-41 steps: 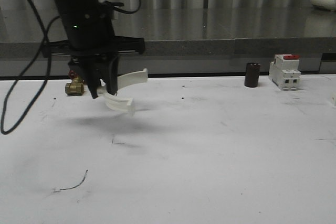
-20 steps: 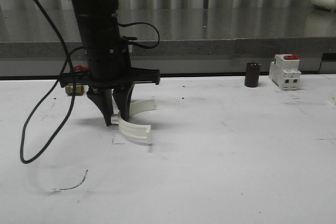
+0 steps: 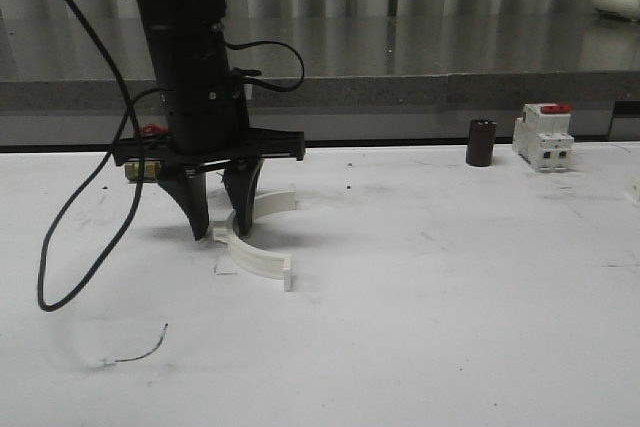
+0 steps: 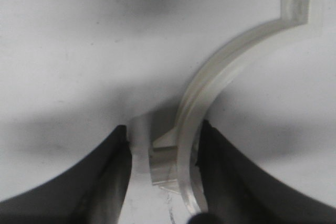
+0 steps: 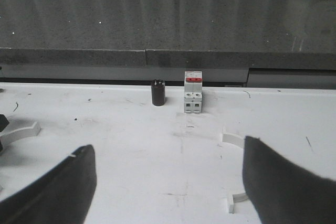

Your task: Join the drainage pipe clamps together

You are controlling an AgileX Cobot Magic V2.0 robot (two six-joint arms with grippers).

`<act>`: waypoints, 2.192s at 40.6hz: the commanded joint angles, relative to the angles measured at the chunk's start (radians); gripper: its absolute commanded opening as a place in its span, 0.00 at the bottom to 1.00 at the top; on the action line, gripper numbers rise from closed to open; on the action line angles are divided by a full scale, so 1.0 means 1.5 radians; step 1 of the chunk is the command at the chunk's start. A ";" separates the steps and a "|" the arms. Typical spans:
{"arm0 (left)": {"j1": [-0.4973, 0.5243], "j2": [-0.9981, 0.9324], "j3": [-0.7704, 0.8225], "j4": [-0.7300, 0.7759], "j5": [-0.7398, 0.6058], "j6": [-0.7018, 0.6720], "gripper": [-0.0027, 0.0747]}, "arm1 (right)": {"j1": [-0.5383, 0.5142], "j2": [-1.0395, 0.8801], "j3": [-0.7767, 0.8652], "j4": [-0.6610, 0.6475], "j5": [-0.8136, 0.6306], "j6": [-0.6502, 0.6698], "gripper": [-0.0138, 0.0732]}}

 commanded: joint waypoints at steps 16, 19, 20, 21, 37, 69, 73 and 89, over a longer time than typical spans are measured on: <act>-0.016 -0.162 -0.053 0.061 0.006 0.034 0.45 | -0.005 0.009 -0.025 -0.001 -0.047 -0.005 0.84; -0.016 -0.186 -0.053 0.066 0.005 0.046 0.34 | -0.005 0.009 -0.025 -0.001 -0.047 -0.005 0.84; -0.016 -0.195 -0.053 0.070 0.005 0.048 0.31 | -0.005 0.009 -0.025 -0.001 -0.047 -0.005 0.84; -0.016 -0.198 -0.053 0.072 0.005 0.050 0.27 | -0.005 0.009 -0.025 -0.001 -0.047 -0.005 0.84; 0.011 -0.325 0.054 0.119 -0.030 0.066 0.01 | -0.005 0.009 -0.025 -0.001 -0.047 -0.005 0.84; 0.188 -0.820 0.634 0.135 -0.332 0.140 0.01 | -0.005 0.009 -0.025 -0.001 -0.047 -0.005 0.84; 0.174 -0.932 0.703 0.135 -0.406 0.142 0.01 | -0.005 0.009 -0.025 -0.001 -0.047 -0.005 0.84; 0.172 -1.262 0.870 0.196 -0.467 0.142 0.01 | -0.005 0.009 -0.025 -0.001 -0.047 -0.005 0.84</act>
